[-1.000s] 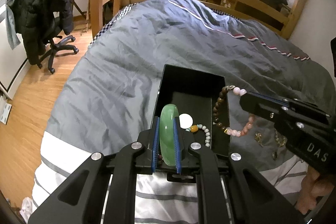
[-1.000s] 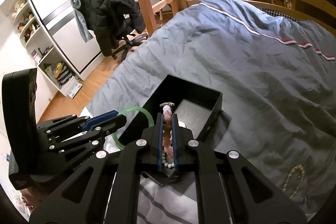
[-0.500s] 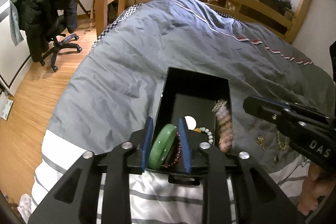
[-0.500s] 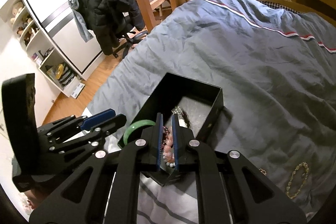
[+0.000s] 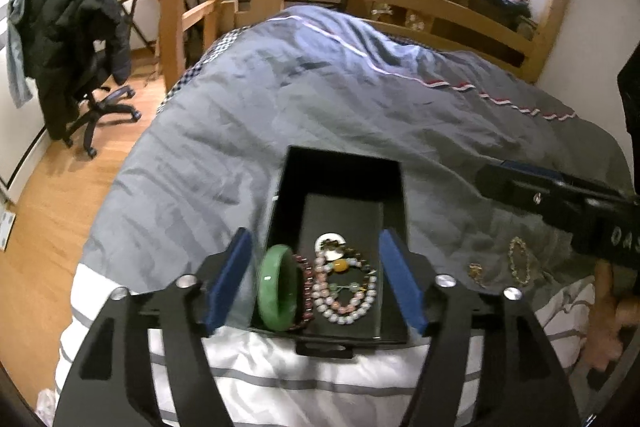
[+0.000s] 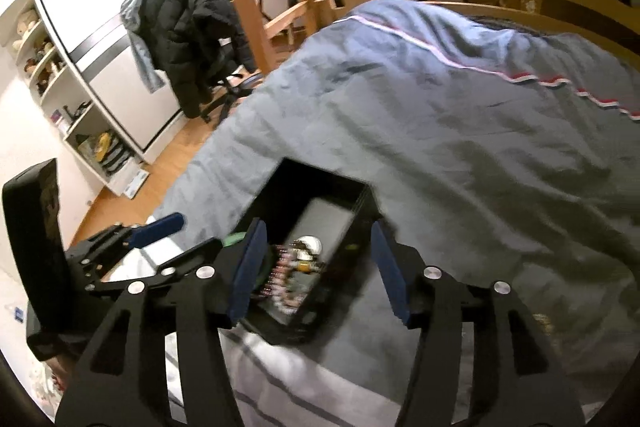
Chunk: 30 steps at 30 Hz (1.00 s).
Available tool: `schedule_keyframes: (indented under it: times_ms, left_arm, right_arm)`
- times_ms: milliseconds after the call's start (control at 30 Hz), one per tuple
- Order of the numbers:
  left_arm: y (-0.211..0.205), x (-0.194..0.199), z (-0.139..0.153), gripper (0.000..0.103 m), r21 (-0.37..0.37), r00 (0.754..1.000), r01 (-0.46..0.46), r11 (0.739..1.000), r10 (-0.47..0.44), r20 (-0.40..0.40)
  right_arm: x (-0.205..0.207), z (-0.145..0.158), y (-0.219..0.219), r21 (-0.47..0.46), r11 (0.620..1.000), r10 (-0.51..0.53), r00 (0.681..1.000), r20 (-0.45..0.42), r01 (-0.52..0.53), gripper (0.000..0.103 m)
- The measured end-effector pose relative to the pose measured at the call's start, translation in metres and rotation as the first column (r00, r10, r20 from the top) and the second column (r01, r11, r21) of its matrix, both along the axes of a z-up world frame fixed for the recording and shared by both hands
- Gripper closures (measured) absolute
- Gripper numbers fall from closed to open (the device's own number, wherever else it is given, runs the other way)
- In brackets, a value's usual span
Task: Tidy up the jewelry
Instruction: 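Move left tool to gold pendant chain while right tool approaches gold bracelet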
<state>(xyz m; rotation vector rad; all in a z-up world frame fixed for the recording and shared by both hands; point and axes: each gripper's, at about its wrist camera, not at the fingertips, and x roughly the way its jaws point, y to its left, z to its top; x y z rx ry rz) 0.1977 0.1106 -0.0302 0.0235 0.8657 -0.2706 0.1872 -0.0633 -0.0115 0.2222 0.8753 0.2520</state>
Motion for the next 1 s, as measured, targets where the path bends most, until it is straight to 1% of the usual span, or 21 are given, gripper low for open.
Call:
schedule_keyframes:
  times_ms: [33,67,100,133,167,300,567,667,867,933,1000]
  left_arm:
    - [-0.002,0.0,0.0,0.032,-0.001,1.0,0.007,1.0,-0.007,0.001]
    - [-0.006,-0.001,0.0,0.028,0.0,1.0,0.015,1.0,-0.015,0.004]
    - [-0.01,-0.003,-0.001,0.019,0.0,1.0,0.023,1.0,-0.023,0.008]
    - [-0.013,-0.003,-0.001,0.016,0.0,1.0,0.025,1.0,-0.025,0.011]
    - [-0.016,-0.004,-0.001,0.014,0.0,1.0,0.026,1.0,-0.026,0.015]
    - [-0.035,-0.009,-0.006,0.013,-0.014,0.998,0.063,0.998,-0.063,0.009]
    - [-0.087,-0.025,-0.024,0.013,0.029,0.986,0.169,0.985,-0.169,-0.001]
    - [-0.109,-0.034,-0.033,0.013,0.042,0.973,0.23,0.972,-0.23,-0.003]
    - [-0.142,-0.045,-0.05,0.013,0.053,0.944,0.33,0.943,-0.329,-0.024]
    - [-0.152,-0.048,-0.057,0.014,0.068,0.936,0.352,0.934,-0.351,-0.029]
    - [-0.161,-0.048,-0.065,0.015,0.08,0.929,0.369,0.926,-0.367,-0.039]
  right_arm:
    - [-0.003,0.001,-0.009,-0.008,1.0,-0.015,1.0,0.003,0.015,0.036]
    - [-0.005,0.002,-0.015,-0.013,1.0,-0.025,1.0,0.005,0.025,0.031]
    - [-0.009,0.003,-0.024,-0.023,0.999,-0.043,0.999,0.009,0.043,0.019]
    - [-0.013,0.004,-0.033,-0.034,0.998,-0.06,0.998,0.015,0.06,0.011]
    - [-0.016,0.004,-0.039,-0.039,0.997,-0.068,0.997,0.02,0.068,0.011]
    - [-0.031,0.004,-0.066,-0.085,0.992,-0.095,0.995,0.022,0.097,0.011]
    - [-0.061,-0.002,-0.108,-0.138,0.982,-0.129,0.991,0.019,0.131,0.011]
    - [-0.071,-0.009,-0.127,-0.131,0.981,-0.144,0.989,0.017,0.145,0.011]
    - [-0.082,-0.026,-0.147,-0.107,0.982,-0.155,0.988,0.004,0.155,0.011]
    - [-0.084,-0.033,-0.153,-0.091,0.985,-0.151,0.989,-0.009,0.15,0.018]
    - [-0.086,-0.042,-0.159,-0.072,0.987,-0.147,0.989,-0.025,0.145,0.021]
